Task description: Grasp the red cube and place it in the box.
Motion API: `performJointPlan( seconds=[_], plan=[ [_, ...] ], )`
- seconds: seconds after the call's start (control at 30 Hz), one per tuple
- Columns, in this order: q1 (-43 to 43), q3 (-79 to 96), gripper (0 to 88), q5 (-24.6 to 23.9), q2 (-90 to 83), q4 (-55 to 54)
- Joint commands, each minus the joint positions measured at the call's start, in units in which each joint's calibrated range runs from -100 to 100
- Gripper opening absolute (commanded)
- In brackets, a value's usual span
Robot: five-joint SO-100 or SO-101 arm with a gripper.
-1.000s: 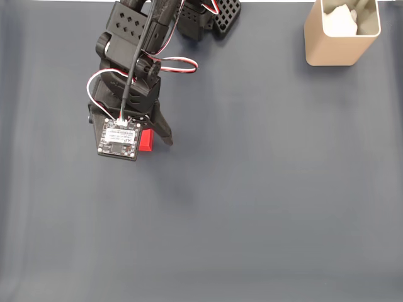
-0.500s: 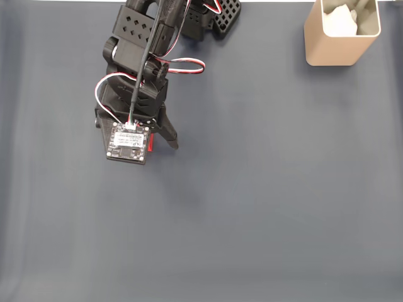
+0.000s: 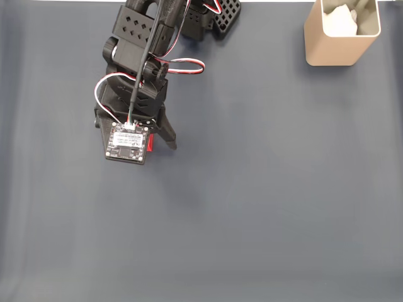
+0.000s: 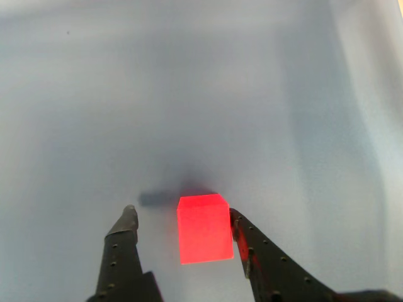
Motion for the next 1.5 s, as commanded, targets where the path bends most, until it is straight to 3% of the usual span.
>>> performJointPlan(
  seconds=[0.0,0.37,1.0,1.47],
  plan=[
    [-0.44,-1.24,31.5,-0.15,-1.20,-0.60],
    [-0.44,-0.78,18.4,0.78,-1.46,-0.27],
    [-0.66,1.59,16.7,2.00,-4.32,0.64],
    [-3.50,-1.15,6.3,0.49,-10.81,8.10]
  ],
)
